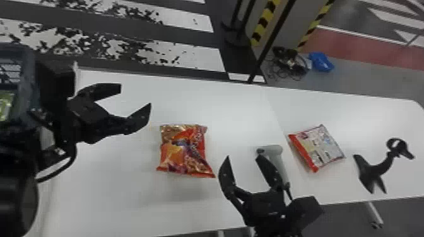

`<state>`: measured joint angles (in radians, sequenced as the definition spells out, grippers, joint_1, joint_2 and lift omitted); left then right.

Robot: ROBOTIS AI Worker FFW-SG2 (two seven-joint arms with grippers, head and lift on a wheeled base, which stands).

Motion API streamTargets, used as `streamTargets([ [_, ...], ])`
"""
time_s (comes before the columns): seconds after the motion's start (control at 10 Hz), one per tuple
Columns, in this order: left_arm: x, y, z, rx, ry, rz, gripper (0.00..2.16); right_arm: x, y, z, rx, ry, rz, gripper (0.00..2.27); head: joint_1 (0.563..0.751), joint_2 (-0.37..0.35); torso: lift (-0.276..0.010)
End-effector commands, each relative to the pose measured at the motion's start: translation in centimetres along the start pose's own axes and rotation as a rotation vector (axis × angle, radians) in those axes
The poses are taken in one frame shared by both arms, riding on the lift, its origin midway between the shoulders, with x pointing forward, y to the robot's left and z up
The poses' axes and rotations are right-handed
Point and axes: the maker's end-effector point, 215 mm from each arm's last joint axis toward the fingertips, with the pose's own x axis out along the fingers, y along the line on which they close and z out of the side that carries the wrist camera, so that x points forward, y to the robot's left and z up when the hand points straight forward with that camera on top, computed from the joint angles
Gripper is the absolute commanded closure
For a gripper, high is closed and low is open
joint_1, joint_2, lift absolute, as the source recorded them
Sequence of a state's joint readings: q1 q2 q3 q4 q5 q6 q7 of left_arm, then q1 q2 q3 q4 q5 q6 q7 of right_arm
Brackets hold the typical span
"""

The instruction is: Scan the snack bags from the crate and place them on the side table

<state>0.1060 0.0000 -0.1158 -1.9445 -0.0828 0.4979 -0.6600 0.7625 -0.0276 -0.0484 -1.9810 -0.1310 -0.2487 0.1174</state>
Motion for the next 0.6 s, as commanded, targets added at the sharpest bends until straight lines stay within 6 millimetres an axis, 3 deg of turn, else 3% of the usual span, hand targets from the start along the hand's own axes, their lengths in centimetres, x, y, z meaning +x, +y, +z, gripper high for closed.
streamTargets([
  [0.0, -3.0, 2.5, 1.5, 0.030, -0.079, 0.127, 0.07, 0.0, 0.4, 0.4, 0.007, -0.005, 0.010, 0.08, 0.695, -0.269, -0.094],
  [0.2, -5.9, 5.5, 1.1, 0.015, -0.091, 0.295, 0.08, 0.1, 0.5, 0.9, 0.020, -0.013, 0.016, 0.08, 0.695, -0.187, -0.094],
  [0.5, -10.8, 9.2, -1.5, 0.007, -0.062, 0.489, 0.08, 0.1, 0.8, 0.9, 0.031, -0.009, 0.024, 0.08, 0.695, -0.108, -0.094],
])
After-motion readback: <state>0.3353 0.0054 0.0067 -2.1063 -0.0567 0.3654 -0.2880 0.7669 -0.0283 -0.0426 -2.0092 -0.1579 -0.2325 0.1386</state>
